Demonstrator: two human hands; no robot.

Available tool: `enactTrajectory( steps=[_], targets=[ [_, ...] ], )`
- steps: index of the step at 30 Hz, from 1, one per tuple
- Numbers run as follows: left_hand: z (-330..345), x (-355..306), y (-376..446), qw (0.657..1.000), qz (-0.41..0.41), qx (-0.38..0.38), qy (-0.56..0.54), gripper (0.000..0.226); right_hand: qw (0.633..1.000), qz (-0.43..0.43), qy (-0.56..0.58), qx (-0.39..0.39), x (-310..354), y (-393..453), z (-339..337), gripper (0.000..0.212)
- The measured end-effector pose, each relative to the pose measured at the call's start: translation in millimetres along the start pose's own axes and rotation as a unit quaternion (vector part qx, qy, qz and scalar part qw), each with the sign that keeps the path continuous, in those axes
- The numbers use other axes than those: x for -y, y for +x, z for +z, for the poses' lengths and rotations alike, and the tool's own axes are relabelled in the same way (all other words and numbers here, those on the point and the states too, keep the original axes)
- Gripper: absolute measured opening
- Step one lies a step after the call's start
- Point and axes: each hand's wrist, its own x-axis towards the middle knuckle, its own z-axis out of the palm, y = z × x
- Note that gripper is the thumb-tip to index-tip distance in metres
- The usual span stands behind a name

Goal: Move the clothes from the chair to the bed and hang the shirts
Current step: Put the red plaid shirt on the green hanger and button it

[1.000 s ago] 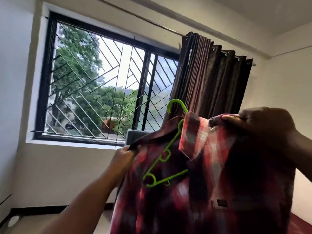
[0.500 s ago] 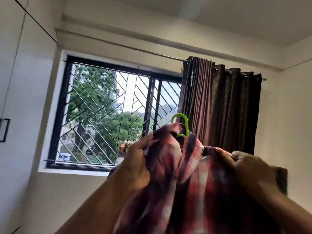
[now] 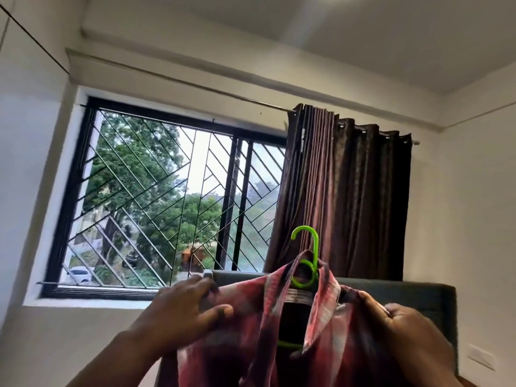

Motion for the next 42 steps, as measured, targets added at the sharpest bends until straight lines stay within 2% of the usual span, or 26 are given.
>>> enactTrajectory(
  steps=[1,4,6,8,10,11,14,17,21,23,27,28,30,32,34,36,42],
  targets=[
    [8,11,-1,1.0,0.008,-0.002,-0.012,0.09,1.0,0.001,0.004,-0.001,4,-1,7,0.083],
    [32,48,1,0.991,0.056,-0.106,0.064,0.074,1.0,-0.008,-0.028,-0.007,21,-4,23,0.09],
    [42,70,8,0.984,0.057,-0.142,0.095,0.066,0.999,-0.017,-0.034,-0.014,34,-6,33,0.09],
    [44,96,12,0.993,0.045,-0.102,0.049,0.05,0.999,-0.013,-0.032,-0.016,53,-9,47,0.077],
    [51,126,17,0.997,0.005,-0.03,-0.072,0.033,0.999,-0.006,-0.031,0.002,71,-11,62,0.069],
    [57,143,19,0.994,-0.004,-0.018,-0.105,0.031,0.999,0.001,-0.024,0.029,77,-11,74,0.067],
    [77,185,24,0.993,-0.015,-0.039,-0.113,0.043,0.991,0.031,0.009,0.128,92,-11,106,0.07],
    [96,206,37,0.992,-0.016,-0.058,-0.107,0.023,0.989,0.013,0.02,0.147,92,-27,133,0.072],
    [136,221,44,0.993,-0.007,-0.057,-0.108,0.024,0.995,-0.012,0.012,0.094,74,-68,164,0.031],
    [163,228,45,0.993,-0.004,-0.05,-0.107,0.027,0.998,-0.015,0.003,0.06,62,-91,180,0.019],
    [226,242,44,0.988,-0.054,0.002,-0.143,0.018,0.999,-0.016,-0.025,-0.023,22,-137,230,0.023],
    [245,248,44,0.984,-0.067,0.02,-0.162,0.022,0.998,-0.009,-0.032,-0.046,12,-146,242,0.024],
    [291,271,47,0.967,-0.109,0.055,-0.222,0.044,0.996,0.007,-0.033,-0.083,2,-157,264,0.021],
    [347,297,59,0.962,-0.129,0.079,-0.226,0.057,0.994,0.032,-0.017,-0.101,-14,-159,287,0.018],
    [374,283,74,0.967,-0.144,0.065,-0.197,0.058,0.992,0.055,-0.028,-0.112,-40,-148,309,0.018],
    [373,234,91,0.969,-0.154,0.044,-0.186,0.053,0.988,0.088,-0.06,-0.109,-71,-125,324,0.022],
    [425,124,173,0.977,-0.097,0.027,-0.188,0.044,0.979,0.145,-0.097,-0.107,-161,-20,327,0.04]
  ],
)
